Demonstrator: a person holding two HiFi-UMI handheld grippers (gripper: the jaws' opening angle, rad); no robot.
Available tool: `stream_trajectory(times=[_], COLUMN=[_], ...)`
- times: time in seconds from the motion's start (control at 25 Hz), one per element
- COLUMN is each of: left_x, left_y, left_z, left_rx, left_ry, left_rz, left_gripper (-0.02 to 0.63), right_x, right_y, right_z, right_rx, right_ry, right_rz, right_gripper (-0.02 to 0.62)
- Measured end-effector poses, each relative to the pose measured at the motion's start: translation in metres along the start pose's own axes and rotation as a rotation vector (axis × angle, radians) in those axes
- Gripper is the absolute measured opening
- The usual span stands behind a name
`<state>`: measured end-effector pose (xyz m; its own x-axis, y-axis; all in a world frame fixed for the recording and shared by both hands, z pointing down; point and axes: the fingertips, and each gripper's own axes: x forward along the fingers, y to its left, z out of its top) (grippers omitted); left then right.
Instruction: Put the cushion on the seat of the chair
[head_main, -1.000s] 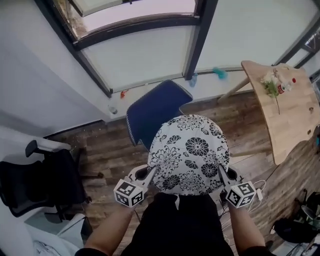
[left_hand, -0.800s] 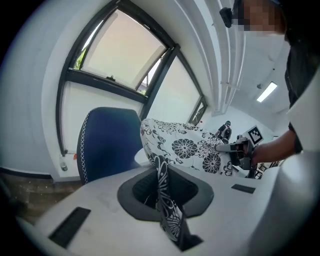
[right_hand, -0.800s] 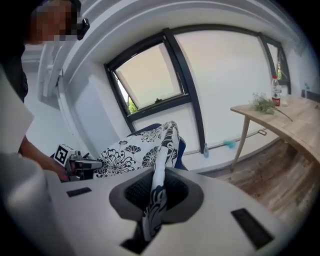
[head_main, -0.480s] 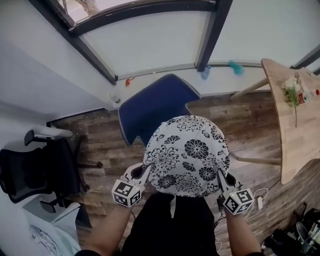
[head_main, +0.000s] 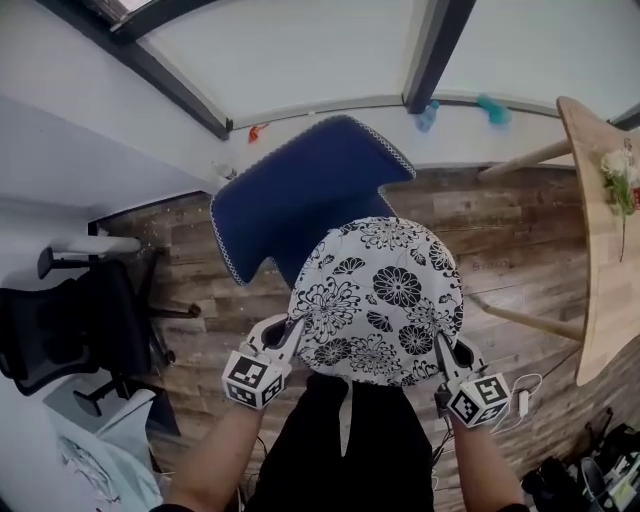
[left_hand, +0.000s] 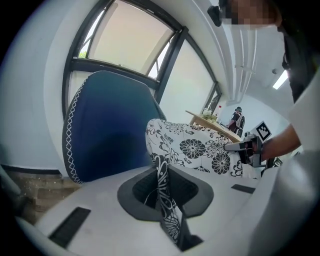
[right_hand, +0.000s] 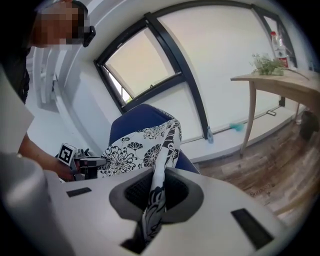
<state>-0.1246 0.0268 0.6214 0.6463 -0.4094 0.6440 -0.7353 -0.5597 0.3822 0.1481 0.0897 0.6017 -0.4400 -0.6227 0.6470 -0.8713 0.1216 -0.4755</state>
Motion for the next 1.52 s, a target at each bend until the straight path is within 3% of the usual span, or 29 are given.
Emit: stream_trajectory(times=[0.76, 1.04, 1.52], left_x=[0.004, 0.0, 0.016], left_y=[0.002, 0.002, 0.018], left_z=[-0.013, -0.012, -0.027], left_rx=[0.068, 0.106, 0.129], left_ry=[-0.027, -0.029, -0.016], left_rz=[0.022, 0.009, 0.053], left_gripper=[0.028, 0.028, 0.028], right_x=[-0.005, -0.011, -0.001], right_y=[0.005, 0.013, -0.016], right_z=[0.004, 0.01, -0.008], right_rx=[-0.075, -0.101, -0.083], right_ry=[0.001, -0.005, -0.037], right_rz=[0.014, -0.019, 0.002], right_gripper=[0.035, 0.035, 0.035])
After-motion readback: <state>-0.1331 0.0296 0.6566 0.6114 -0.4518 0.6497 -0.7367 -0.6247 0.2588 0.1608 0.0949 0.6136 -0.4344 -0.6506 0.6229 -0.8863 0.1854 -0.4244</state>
